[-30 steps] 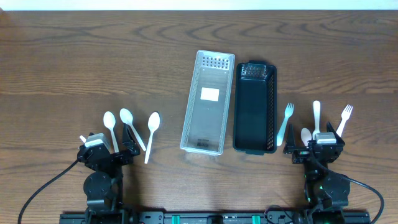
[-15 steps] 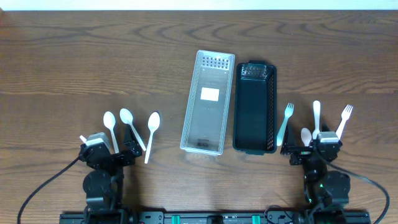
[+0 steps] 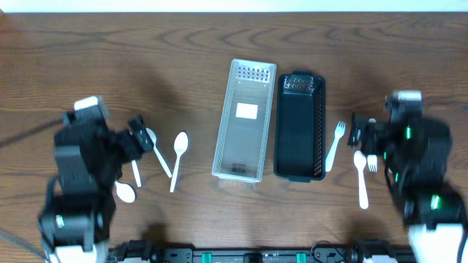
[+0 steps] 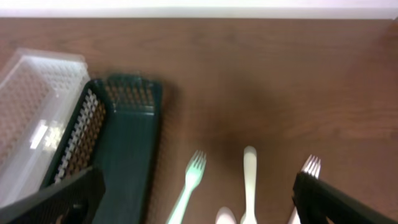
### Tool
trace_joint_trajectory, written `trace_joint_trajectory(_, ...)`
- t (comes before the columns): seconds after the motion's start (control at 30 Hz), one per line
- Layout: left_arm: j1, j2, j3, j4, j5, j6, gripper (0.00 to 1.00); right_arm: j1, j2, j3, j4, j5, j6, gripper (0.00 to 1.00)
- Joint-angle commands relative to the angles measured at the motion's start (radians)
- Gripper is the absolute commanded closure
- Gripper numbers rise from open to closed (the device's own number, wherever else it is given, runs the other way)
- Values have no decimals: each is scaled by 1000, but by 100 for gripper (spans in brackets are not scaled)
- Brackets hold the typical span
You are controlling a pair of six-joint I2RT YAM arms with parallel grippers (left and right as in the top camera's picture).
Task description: Pack container
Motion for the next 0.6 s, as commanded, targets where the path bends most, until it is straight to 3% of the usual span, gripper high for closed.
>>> trace_joint_trajectory(0.0, 0, 136, 130, -71, 11, 55, 2, -19, 200, 186, -121, 0, -8, 1)
trace_joint_trajectory(0.1, -1, 219, 176, -97, 23, 53, 2, -19, 355, 311, -211, -38, -8, 1)
trace_joint_trajectory(0.13, -1, 237, 176, -95, 42, 54, 2, -19, 389, 330, -216, -38, -9, 9)
trace_joint_trajectory(0.17, -1, 253, 176, -95, 59, 54, 2, -19, 431, 342, -208, -38, -8, 34)
trace_joint_trajectory(0.2, -1, 266, 176, -95, 66, 54, 1, -19, 451, 343, -198, -38, -8, 49)
trace_joint_trajectory(0.23, -1, 282, 176, -98, 66, 54, 7, -19, 478, 343, -189, -38, -8, 66)
trace_joint_trajectory(0.3, -1, 310, 176, -108, 66, 54, 21, -19, 533, 343, -176, -38, -6, 88)
trace_joint_trajectory(0.57, -1, 407, 176, -177, 66, 50, 71, -15, 723, 343, -125, -75, 0, 99)
